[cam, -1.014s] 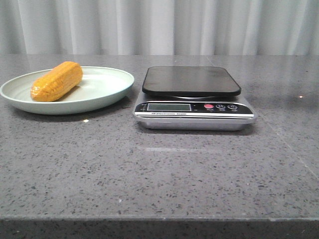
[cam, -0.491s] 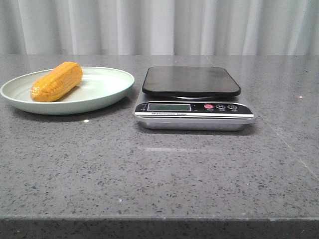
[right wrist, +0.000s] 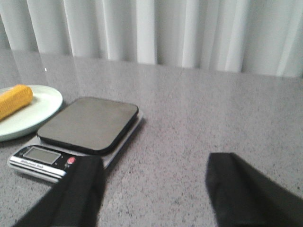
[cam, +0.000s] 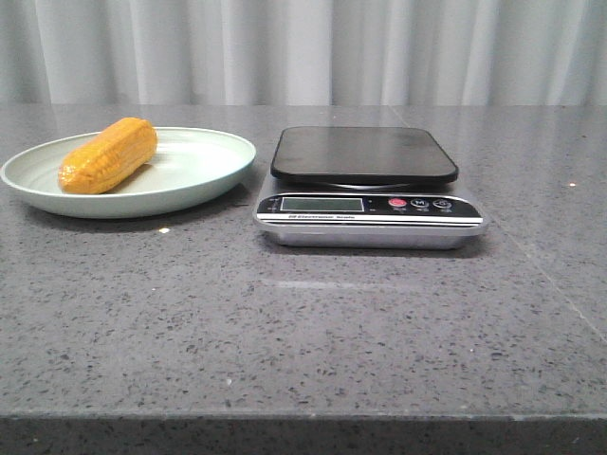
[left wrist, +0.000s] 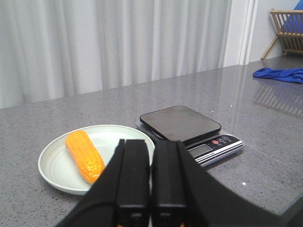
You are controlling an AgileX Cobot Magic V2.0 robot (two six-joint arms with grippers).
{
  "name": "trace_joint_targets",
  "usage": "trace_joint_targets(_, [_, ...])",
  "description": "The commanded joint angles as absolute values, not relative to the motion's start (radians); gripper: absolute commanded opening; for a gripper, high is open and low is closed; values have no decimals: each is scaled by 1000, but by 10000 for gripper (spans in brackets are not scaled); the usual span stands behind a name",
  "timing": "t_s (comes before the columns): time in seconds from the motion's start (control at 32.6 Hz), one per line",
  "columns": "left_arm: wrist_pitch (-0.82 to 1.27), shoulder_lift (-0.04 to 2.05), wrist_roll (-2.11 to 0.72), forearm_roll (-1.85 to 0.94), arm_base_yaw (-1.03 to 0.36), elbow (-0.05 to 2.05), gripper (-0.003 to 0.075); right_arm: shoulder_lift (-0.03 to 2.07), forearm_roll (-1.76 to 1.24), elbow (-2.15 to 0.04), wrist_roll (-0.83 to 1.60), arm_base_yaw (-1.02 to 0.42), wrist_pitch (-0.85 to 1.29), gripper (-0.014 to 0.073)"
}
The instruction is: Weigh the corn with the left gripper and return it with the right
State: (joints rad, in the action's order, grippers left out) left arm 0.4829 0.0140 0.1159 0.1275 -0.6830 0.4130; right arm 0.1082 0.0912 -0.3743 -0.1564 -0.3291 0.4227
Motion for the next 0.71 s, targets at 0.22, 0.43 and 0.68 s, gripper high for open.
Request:
trace_joint_targets(0.22, [401,28,118,126,-682,436,127,110,110,-389,-156,-322,304,172])
trace_joint_targets(0.43, [401,28,118,126,-682,436,127,110,110,-389,-156,-322,304,172])
trace_joint_targets(0.68, [401,28,118,126,-682,433,127,110,110,-389,-156,-322,304,172])
